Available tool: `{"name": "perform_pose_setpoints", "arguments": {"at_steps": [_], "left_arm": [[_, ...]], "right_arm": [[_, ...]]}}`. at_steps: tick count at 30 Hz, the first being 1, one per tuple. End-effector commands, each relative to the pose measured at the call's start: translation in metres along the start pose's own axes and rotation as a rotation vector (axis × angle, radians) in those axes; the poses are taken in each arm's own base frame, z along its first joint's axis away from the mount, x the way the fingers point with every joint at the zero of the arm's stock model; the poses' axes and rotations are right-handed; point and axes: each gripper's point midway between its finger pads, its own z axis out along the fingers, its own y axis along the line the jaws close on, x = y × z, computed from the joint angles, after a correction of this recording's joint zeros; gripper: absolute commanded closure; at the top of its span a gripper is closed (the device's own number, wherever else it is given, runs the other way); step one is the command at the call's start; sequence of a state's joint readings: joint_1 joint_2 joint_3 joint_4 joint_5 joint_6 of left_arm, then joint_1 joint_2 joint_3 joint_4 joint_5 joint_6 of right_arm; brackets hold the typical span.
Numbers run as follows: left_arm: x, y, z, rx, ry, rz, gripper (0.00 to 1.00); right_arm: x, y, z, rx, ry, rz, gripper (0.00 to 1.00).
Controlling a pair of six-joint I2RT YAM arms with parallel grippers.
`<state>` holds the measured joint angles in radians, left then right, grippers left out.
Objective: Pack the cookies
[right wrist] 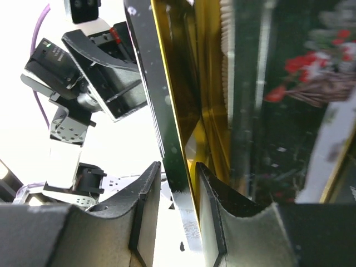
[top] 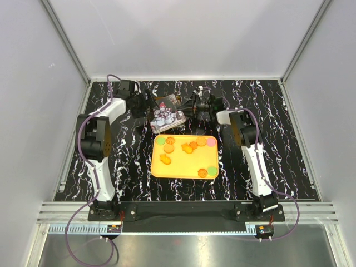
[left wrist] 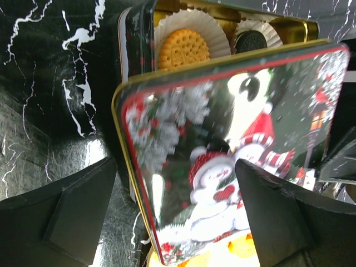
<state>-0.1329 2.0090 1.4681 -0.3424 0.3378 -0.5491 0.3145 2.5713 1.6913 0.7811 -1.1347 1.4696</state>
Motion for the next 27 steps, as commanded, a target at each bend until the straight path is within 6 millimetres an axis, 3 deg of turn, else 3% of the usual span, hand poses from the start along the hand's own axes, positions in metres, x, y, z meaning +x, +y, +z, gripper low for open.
{"name": "perform_pose_setpoints", "arguments": {"at_steps": [1,11,17,27], "left_arm": [[-0.021,-0.014,-0.001,0.006,-0.043,0.036,0.06],[-0.027,-0.013,0.007,-0.061,-0.016,0.032,0.06],[-0.03,-0.015,0.006,-0.077,-0.01,0.034,0.06],[-0.029,-0.022,0.009,-0.073,0.003,0.038,0.06]], "right_arm": [[-0.008,0.024,-0.008,-0.009,-0.04,-0.06,0.61],[-0.012,0.015,-0.017,0.079,-0.074,-0.073,0.61],[-0.012,0.013,-0.017,0.126,-0.049,-0.133,0.56],[-0.008,0.014,0.001,0.194,0.018,-0.175,0.55]]}}
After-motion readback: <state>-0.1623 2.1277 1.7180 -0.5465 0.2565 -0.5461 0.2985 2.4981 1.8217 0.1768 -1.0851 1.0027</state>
